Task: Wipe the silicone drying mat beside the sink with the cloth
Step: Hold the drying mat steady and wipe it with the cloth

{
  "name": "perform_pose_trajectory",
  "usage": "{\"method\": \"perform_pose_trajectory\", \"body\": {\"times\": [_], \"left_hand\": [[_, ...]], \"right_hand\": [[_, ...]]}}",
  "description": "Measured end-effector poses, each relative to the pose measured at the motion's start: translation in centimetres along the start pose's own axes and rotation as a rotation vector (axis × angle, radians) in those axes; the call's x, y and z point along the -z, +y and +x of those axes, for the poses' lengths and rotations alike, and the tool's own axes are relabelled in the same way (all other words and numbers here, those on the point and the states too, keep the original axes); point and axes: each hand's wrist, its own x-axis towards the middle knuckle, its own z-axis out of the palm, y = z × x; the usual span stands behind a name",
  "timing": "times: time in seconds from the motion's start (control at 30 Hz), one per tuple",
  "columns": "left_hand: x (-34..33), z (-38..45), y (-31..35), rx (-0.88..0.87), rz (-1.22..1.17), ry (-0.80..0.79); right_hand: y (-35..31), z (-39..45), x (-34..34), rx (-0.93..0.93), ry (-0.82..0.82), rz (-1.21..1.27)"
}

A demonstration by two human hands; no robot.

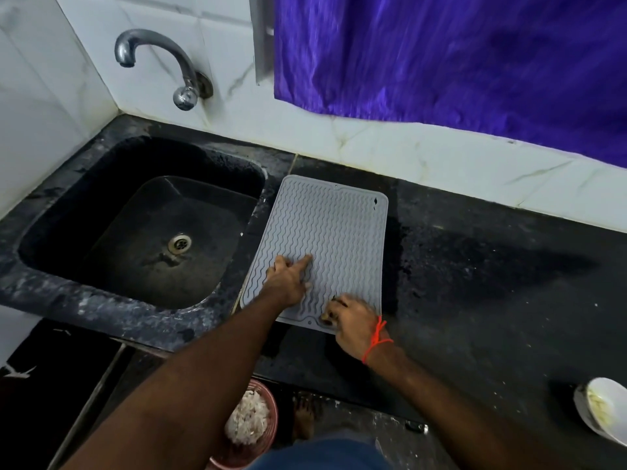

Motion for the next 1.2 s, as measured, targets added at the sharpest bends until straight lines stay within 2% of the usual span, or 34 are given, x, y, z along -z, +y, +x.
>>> {"method": "perform_pose_trajectory", "body": {"times": [0.07,0.13,0.2,0.23,0.3,0.33,0.4,0.57,0.67,0.73,0.83,0.93,1.03,1.1,1.2], "left_hand": [[0.0,-0.1,0.0,-0.005,-0.002,0.000],[0.1,-0.3,0.2,-0.005,-0.001,0.004],[0.1,-0.3,0.2,-0.010,0.003,0.008],[0.1,-0.3,0.3,-0.012,0.004,0.009],[0.1,-0.3,0.3,-0.011,0.010,0.017],[0.1,-0.2,0.3,-0.010,0.015,0.020],[0.1,-0.1,0.1,-0.009,0.014,0.017],[-0.3,0.1,-0.1,-0.004,0.017,0.021],[-0.4,0.0,-0.1,-0.008,0.030,0.031],[-0.5,0.0,-0.1,-0.009,0.032,0.031],[-0.5,0.1,-0.2,-0.006,0.033,0.021],[-0.4,0.2,-0.2,-0.013,0.025,0.025],[-0.3,0.2,0.0,-0.014,0.016,0.024],[-0.2,0.2,0.0,-0.010,0.013,0.020],[-0.2,0.1,-0.1,-0.007,0.011,0.014]], "right_hand": [[-0.3,-0.5,0.1,0.001,-0.077,0.044],[0.0,-0.1,1.3,-0.036,-0.240,0.148],[1.1,1.2,3.1,-0.174,-0.364,0.409],[1.8,1.9,4.0,-0.267,-0.337,0.574],[3.1,3.3,5.3,-0.438,-0.124,0.837],[3.6,3.9,5.8,-0.492,-0.015,0.893],[3.9,4.8,6.0,-0.486,0.090,0.775],[1.8,2.9,2.7,-0.172,-0.020,0.100],[0.0,0.0,0.6,-0.062,0.075,-0.038],[-0.8,-1.0,0.1,0.004,0.041,-0.047],[-0.6,-0.7,0.7,0.032,-0.146,0.081],[1.1,0.8,2.7,-0.170,-0.364,0.530],[3.1,2.7,4.5,-0.357,-0.286,0.970],[4.2,3.9,5.2,-0.406,-0.140,0.936],[4.9,5.0,5.3,-0.331,0.008,0.538]]}}
